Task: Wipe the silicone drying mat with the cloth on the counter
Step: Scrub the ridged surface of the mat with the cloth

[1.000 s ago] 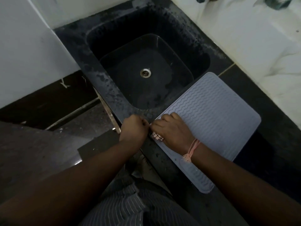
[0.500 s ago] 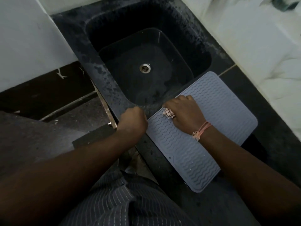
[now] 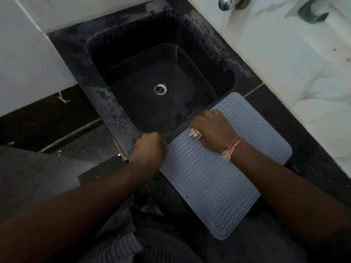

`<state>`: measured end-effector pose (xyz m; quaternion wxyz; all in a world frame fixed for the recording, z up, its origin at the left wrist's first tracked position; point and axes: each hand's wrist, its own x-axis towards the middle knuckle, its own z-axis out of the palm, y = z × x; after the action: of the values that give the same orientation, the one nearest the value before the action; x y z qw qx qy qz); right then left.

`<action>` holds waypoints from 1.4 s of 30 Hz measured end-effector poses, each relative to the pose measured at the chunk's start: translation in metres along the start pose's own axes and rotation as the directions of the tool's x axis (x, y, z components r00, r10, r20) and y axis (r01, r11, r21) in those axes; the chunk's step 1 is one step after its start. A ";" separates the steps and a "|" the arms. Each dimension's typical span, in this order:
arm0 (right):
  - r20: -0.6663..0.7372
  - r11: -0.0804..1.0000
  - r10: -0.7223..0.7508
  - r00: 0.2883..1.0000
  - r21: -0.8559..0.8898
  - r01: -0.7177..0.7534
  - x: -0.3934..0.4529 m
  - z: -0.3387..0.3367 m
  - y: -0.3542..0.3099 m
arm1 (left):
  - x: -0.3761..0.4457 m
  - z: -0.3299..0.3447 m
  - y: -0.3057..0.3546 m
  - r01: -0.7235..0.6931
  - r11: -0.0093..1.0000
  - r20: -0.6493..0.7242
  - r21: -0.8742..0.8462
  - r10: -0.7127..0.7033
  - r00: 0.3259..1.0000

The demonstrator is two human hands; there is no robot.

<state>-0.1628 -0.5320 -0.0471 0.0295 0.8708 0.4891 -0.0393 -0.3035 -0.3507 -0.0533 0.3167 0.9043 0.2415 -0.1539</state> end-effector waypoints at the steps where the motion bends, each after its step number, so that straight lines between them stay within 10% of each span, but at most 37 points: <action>1: 0.003 0.999 0.051 0.999 -0.002 -0.051 0.001 -0.001 0.013 | 0.000 0.000 0.002 0.003 1.000 -0.008 0.020 -0.003 1.000; 6: 0.014 0.978 0.204 0.979 0.049 -0.204 0.001 -0.002 0.053 | 0.000 0.002 0.010 0.049 0.998 -0.029 0.037 -0.048 0.998; 15: -0.053 0.994 -0.074 0.996 0.079 0.078 -0.007 0.015 0.003 | 0.025 0.011 0.056 -0.081 0.996 -0.075 -0.027 0.079 0.994; 28: -0.001 0.964 0.259 0.966 0.063 -0.258 0.010 0.003 0.119 | 0.036 0.012 0.069 -0.035 0.996 0.002 0.081 0.035 0.999; 42: -0.074 0.985 0.154 0.985 0.091 -0.147 0.005 0.015 0.098 | 0.064 0.027 0.107 -0.239 0.947 0.071 0.214 0.229 0.971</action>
<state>-0.0770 -0.5801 -0.0617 -0.0246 0.9066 0.4207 -0.0227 -0.1967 -0.4194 -0.0481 0.2355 0.9524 0.1065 -0.1615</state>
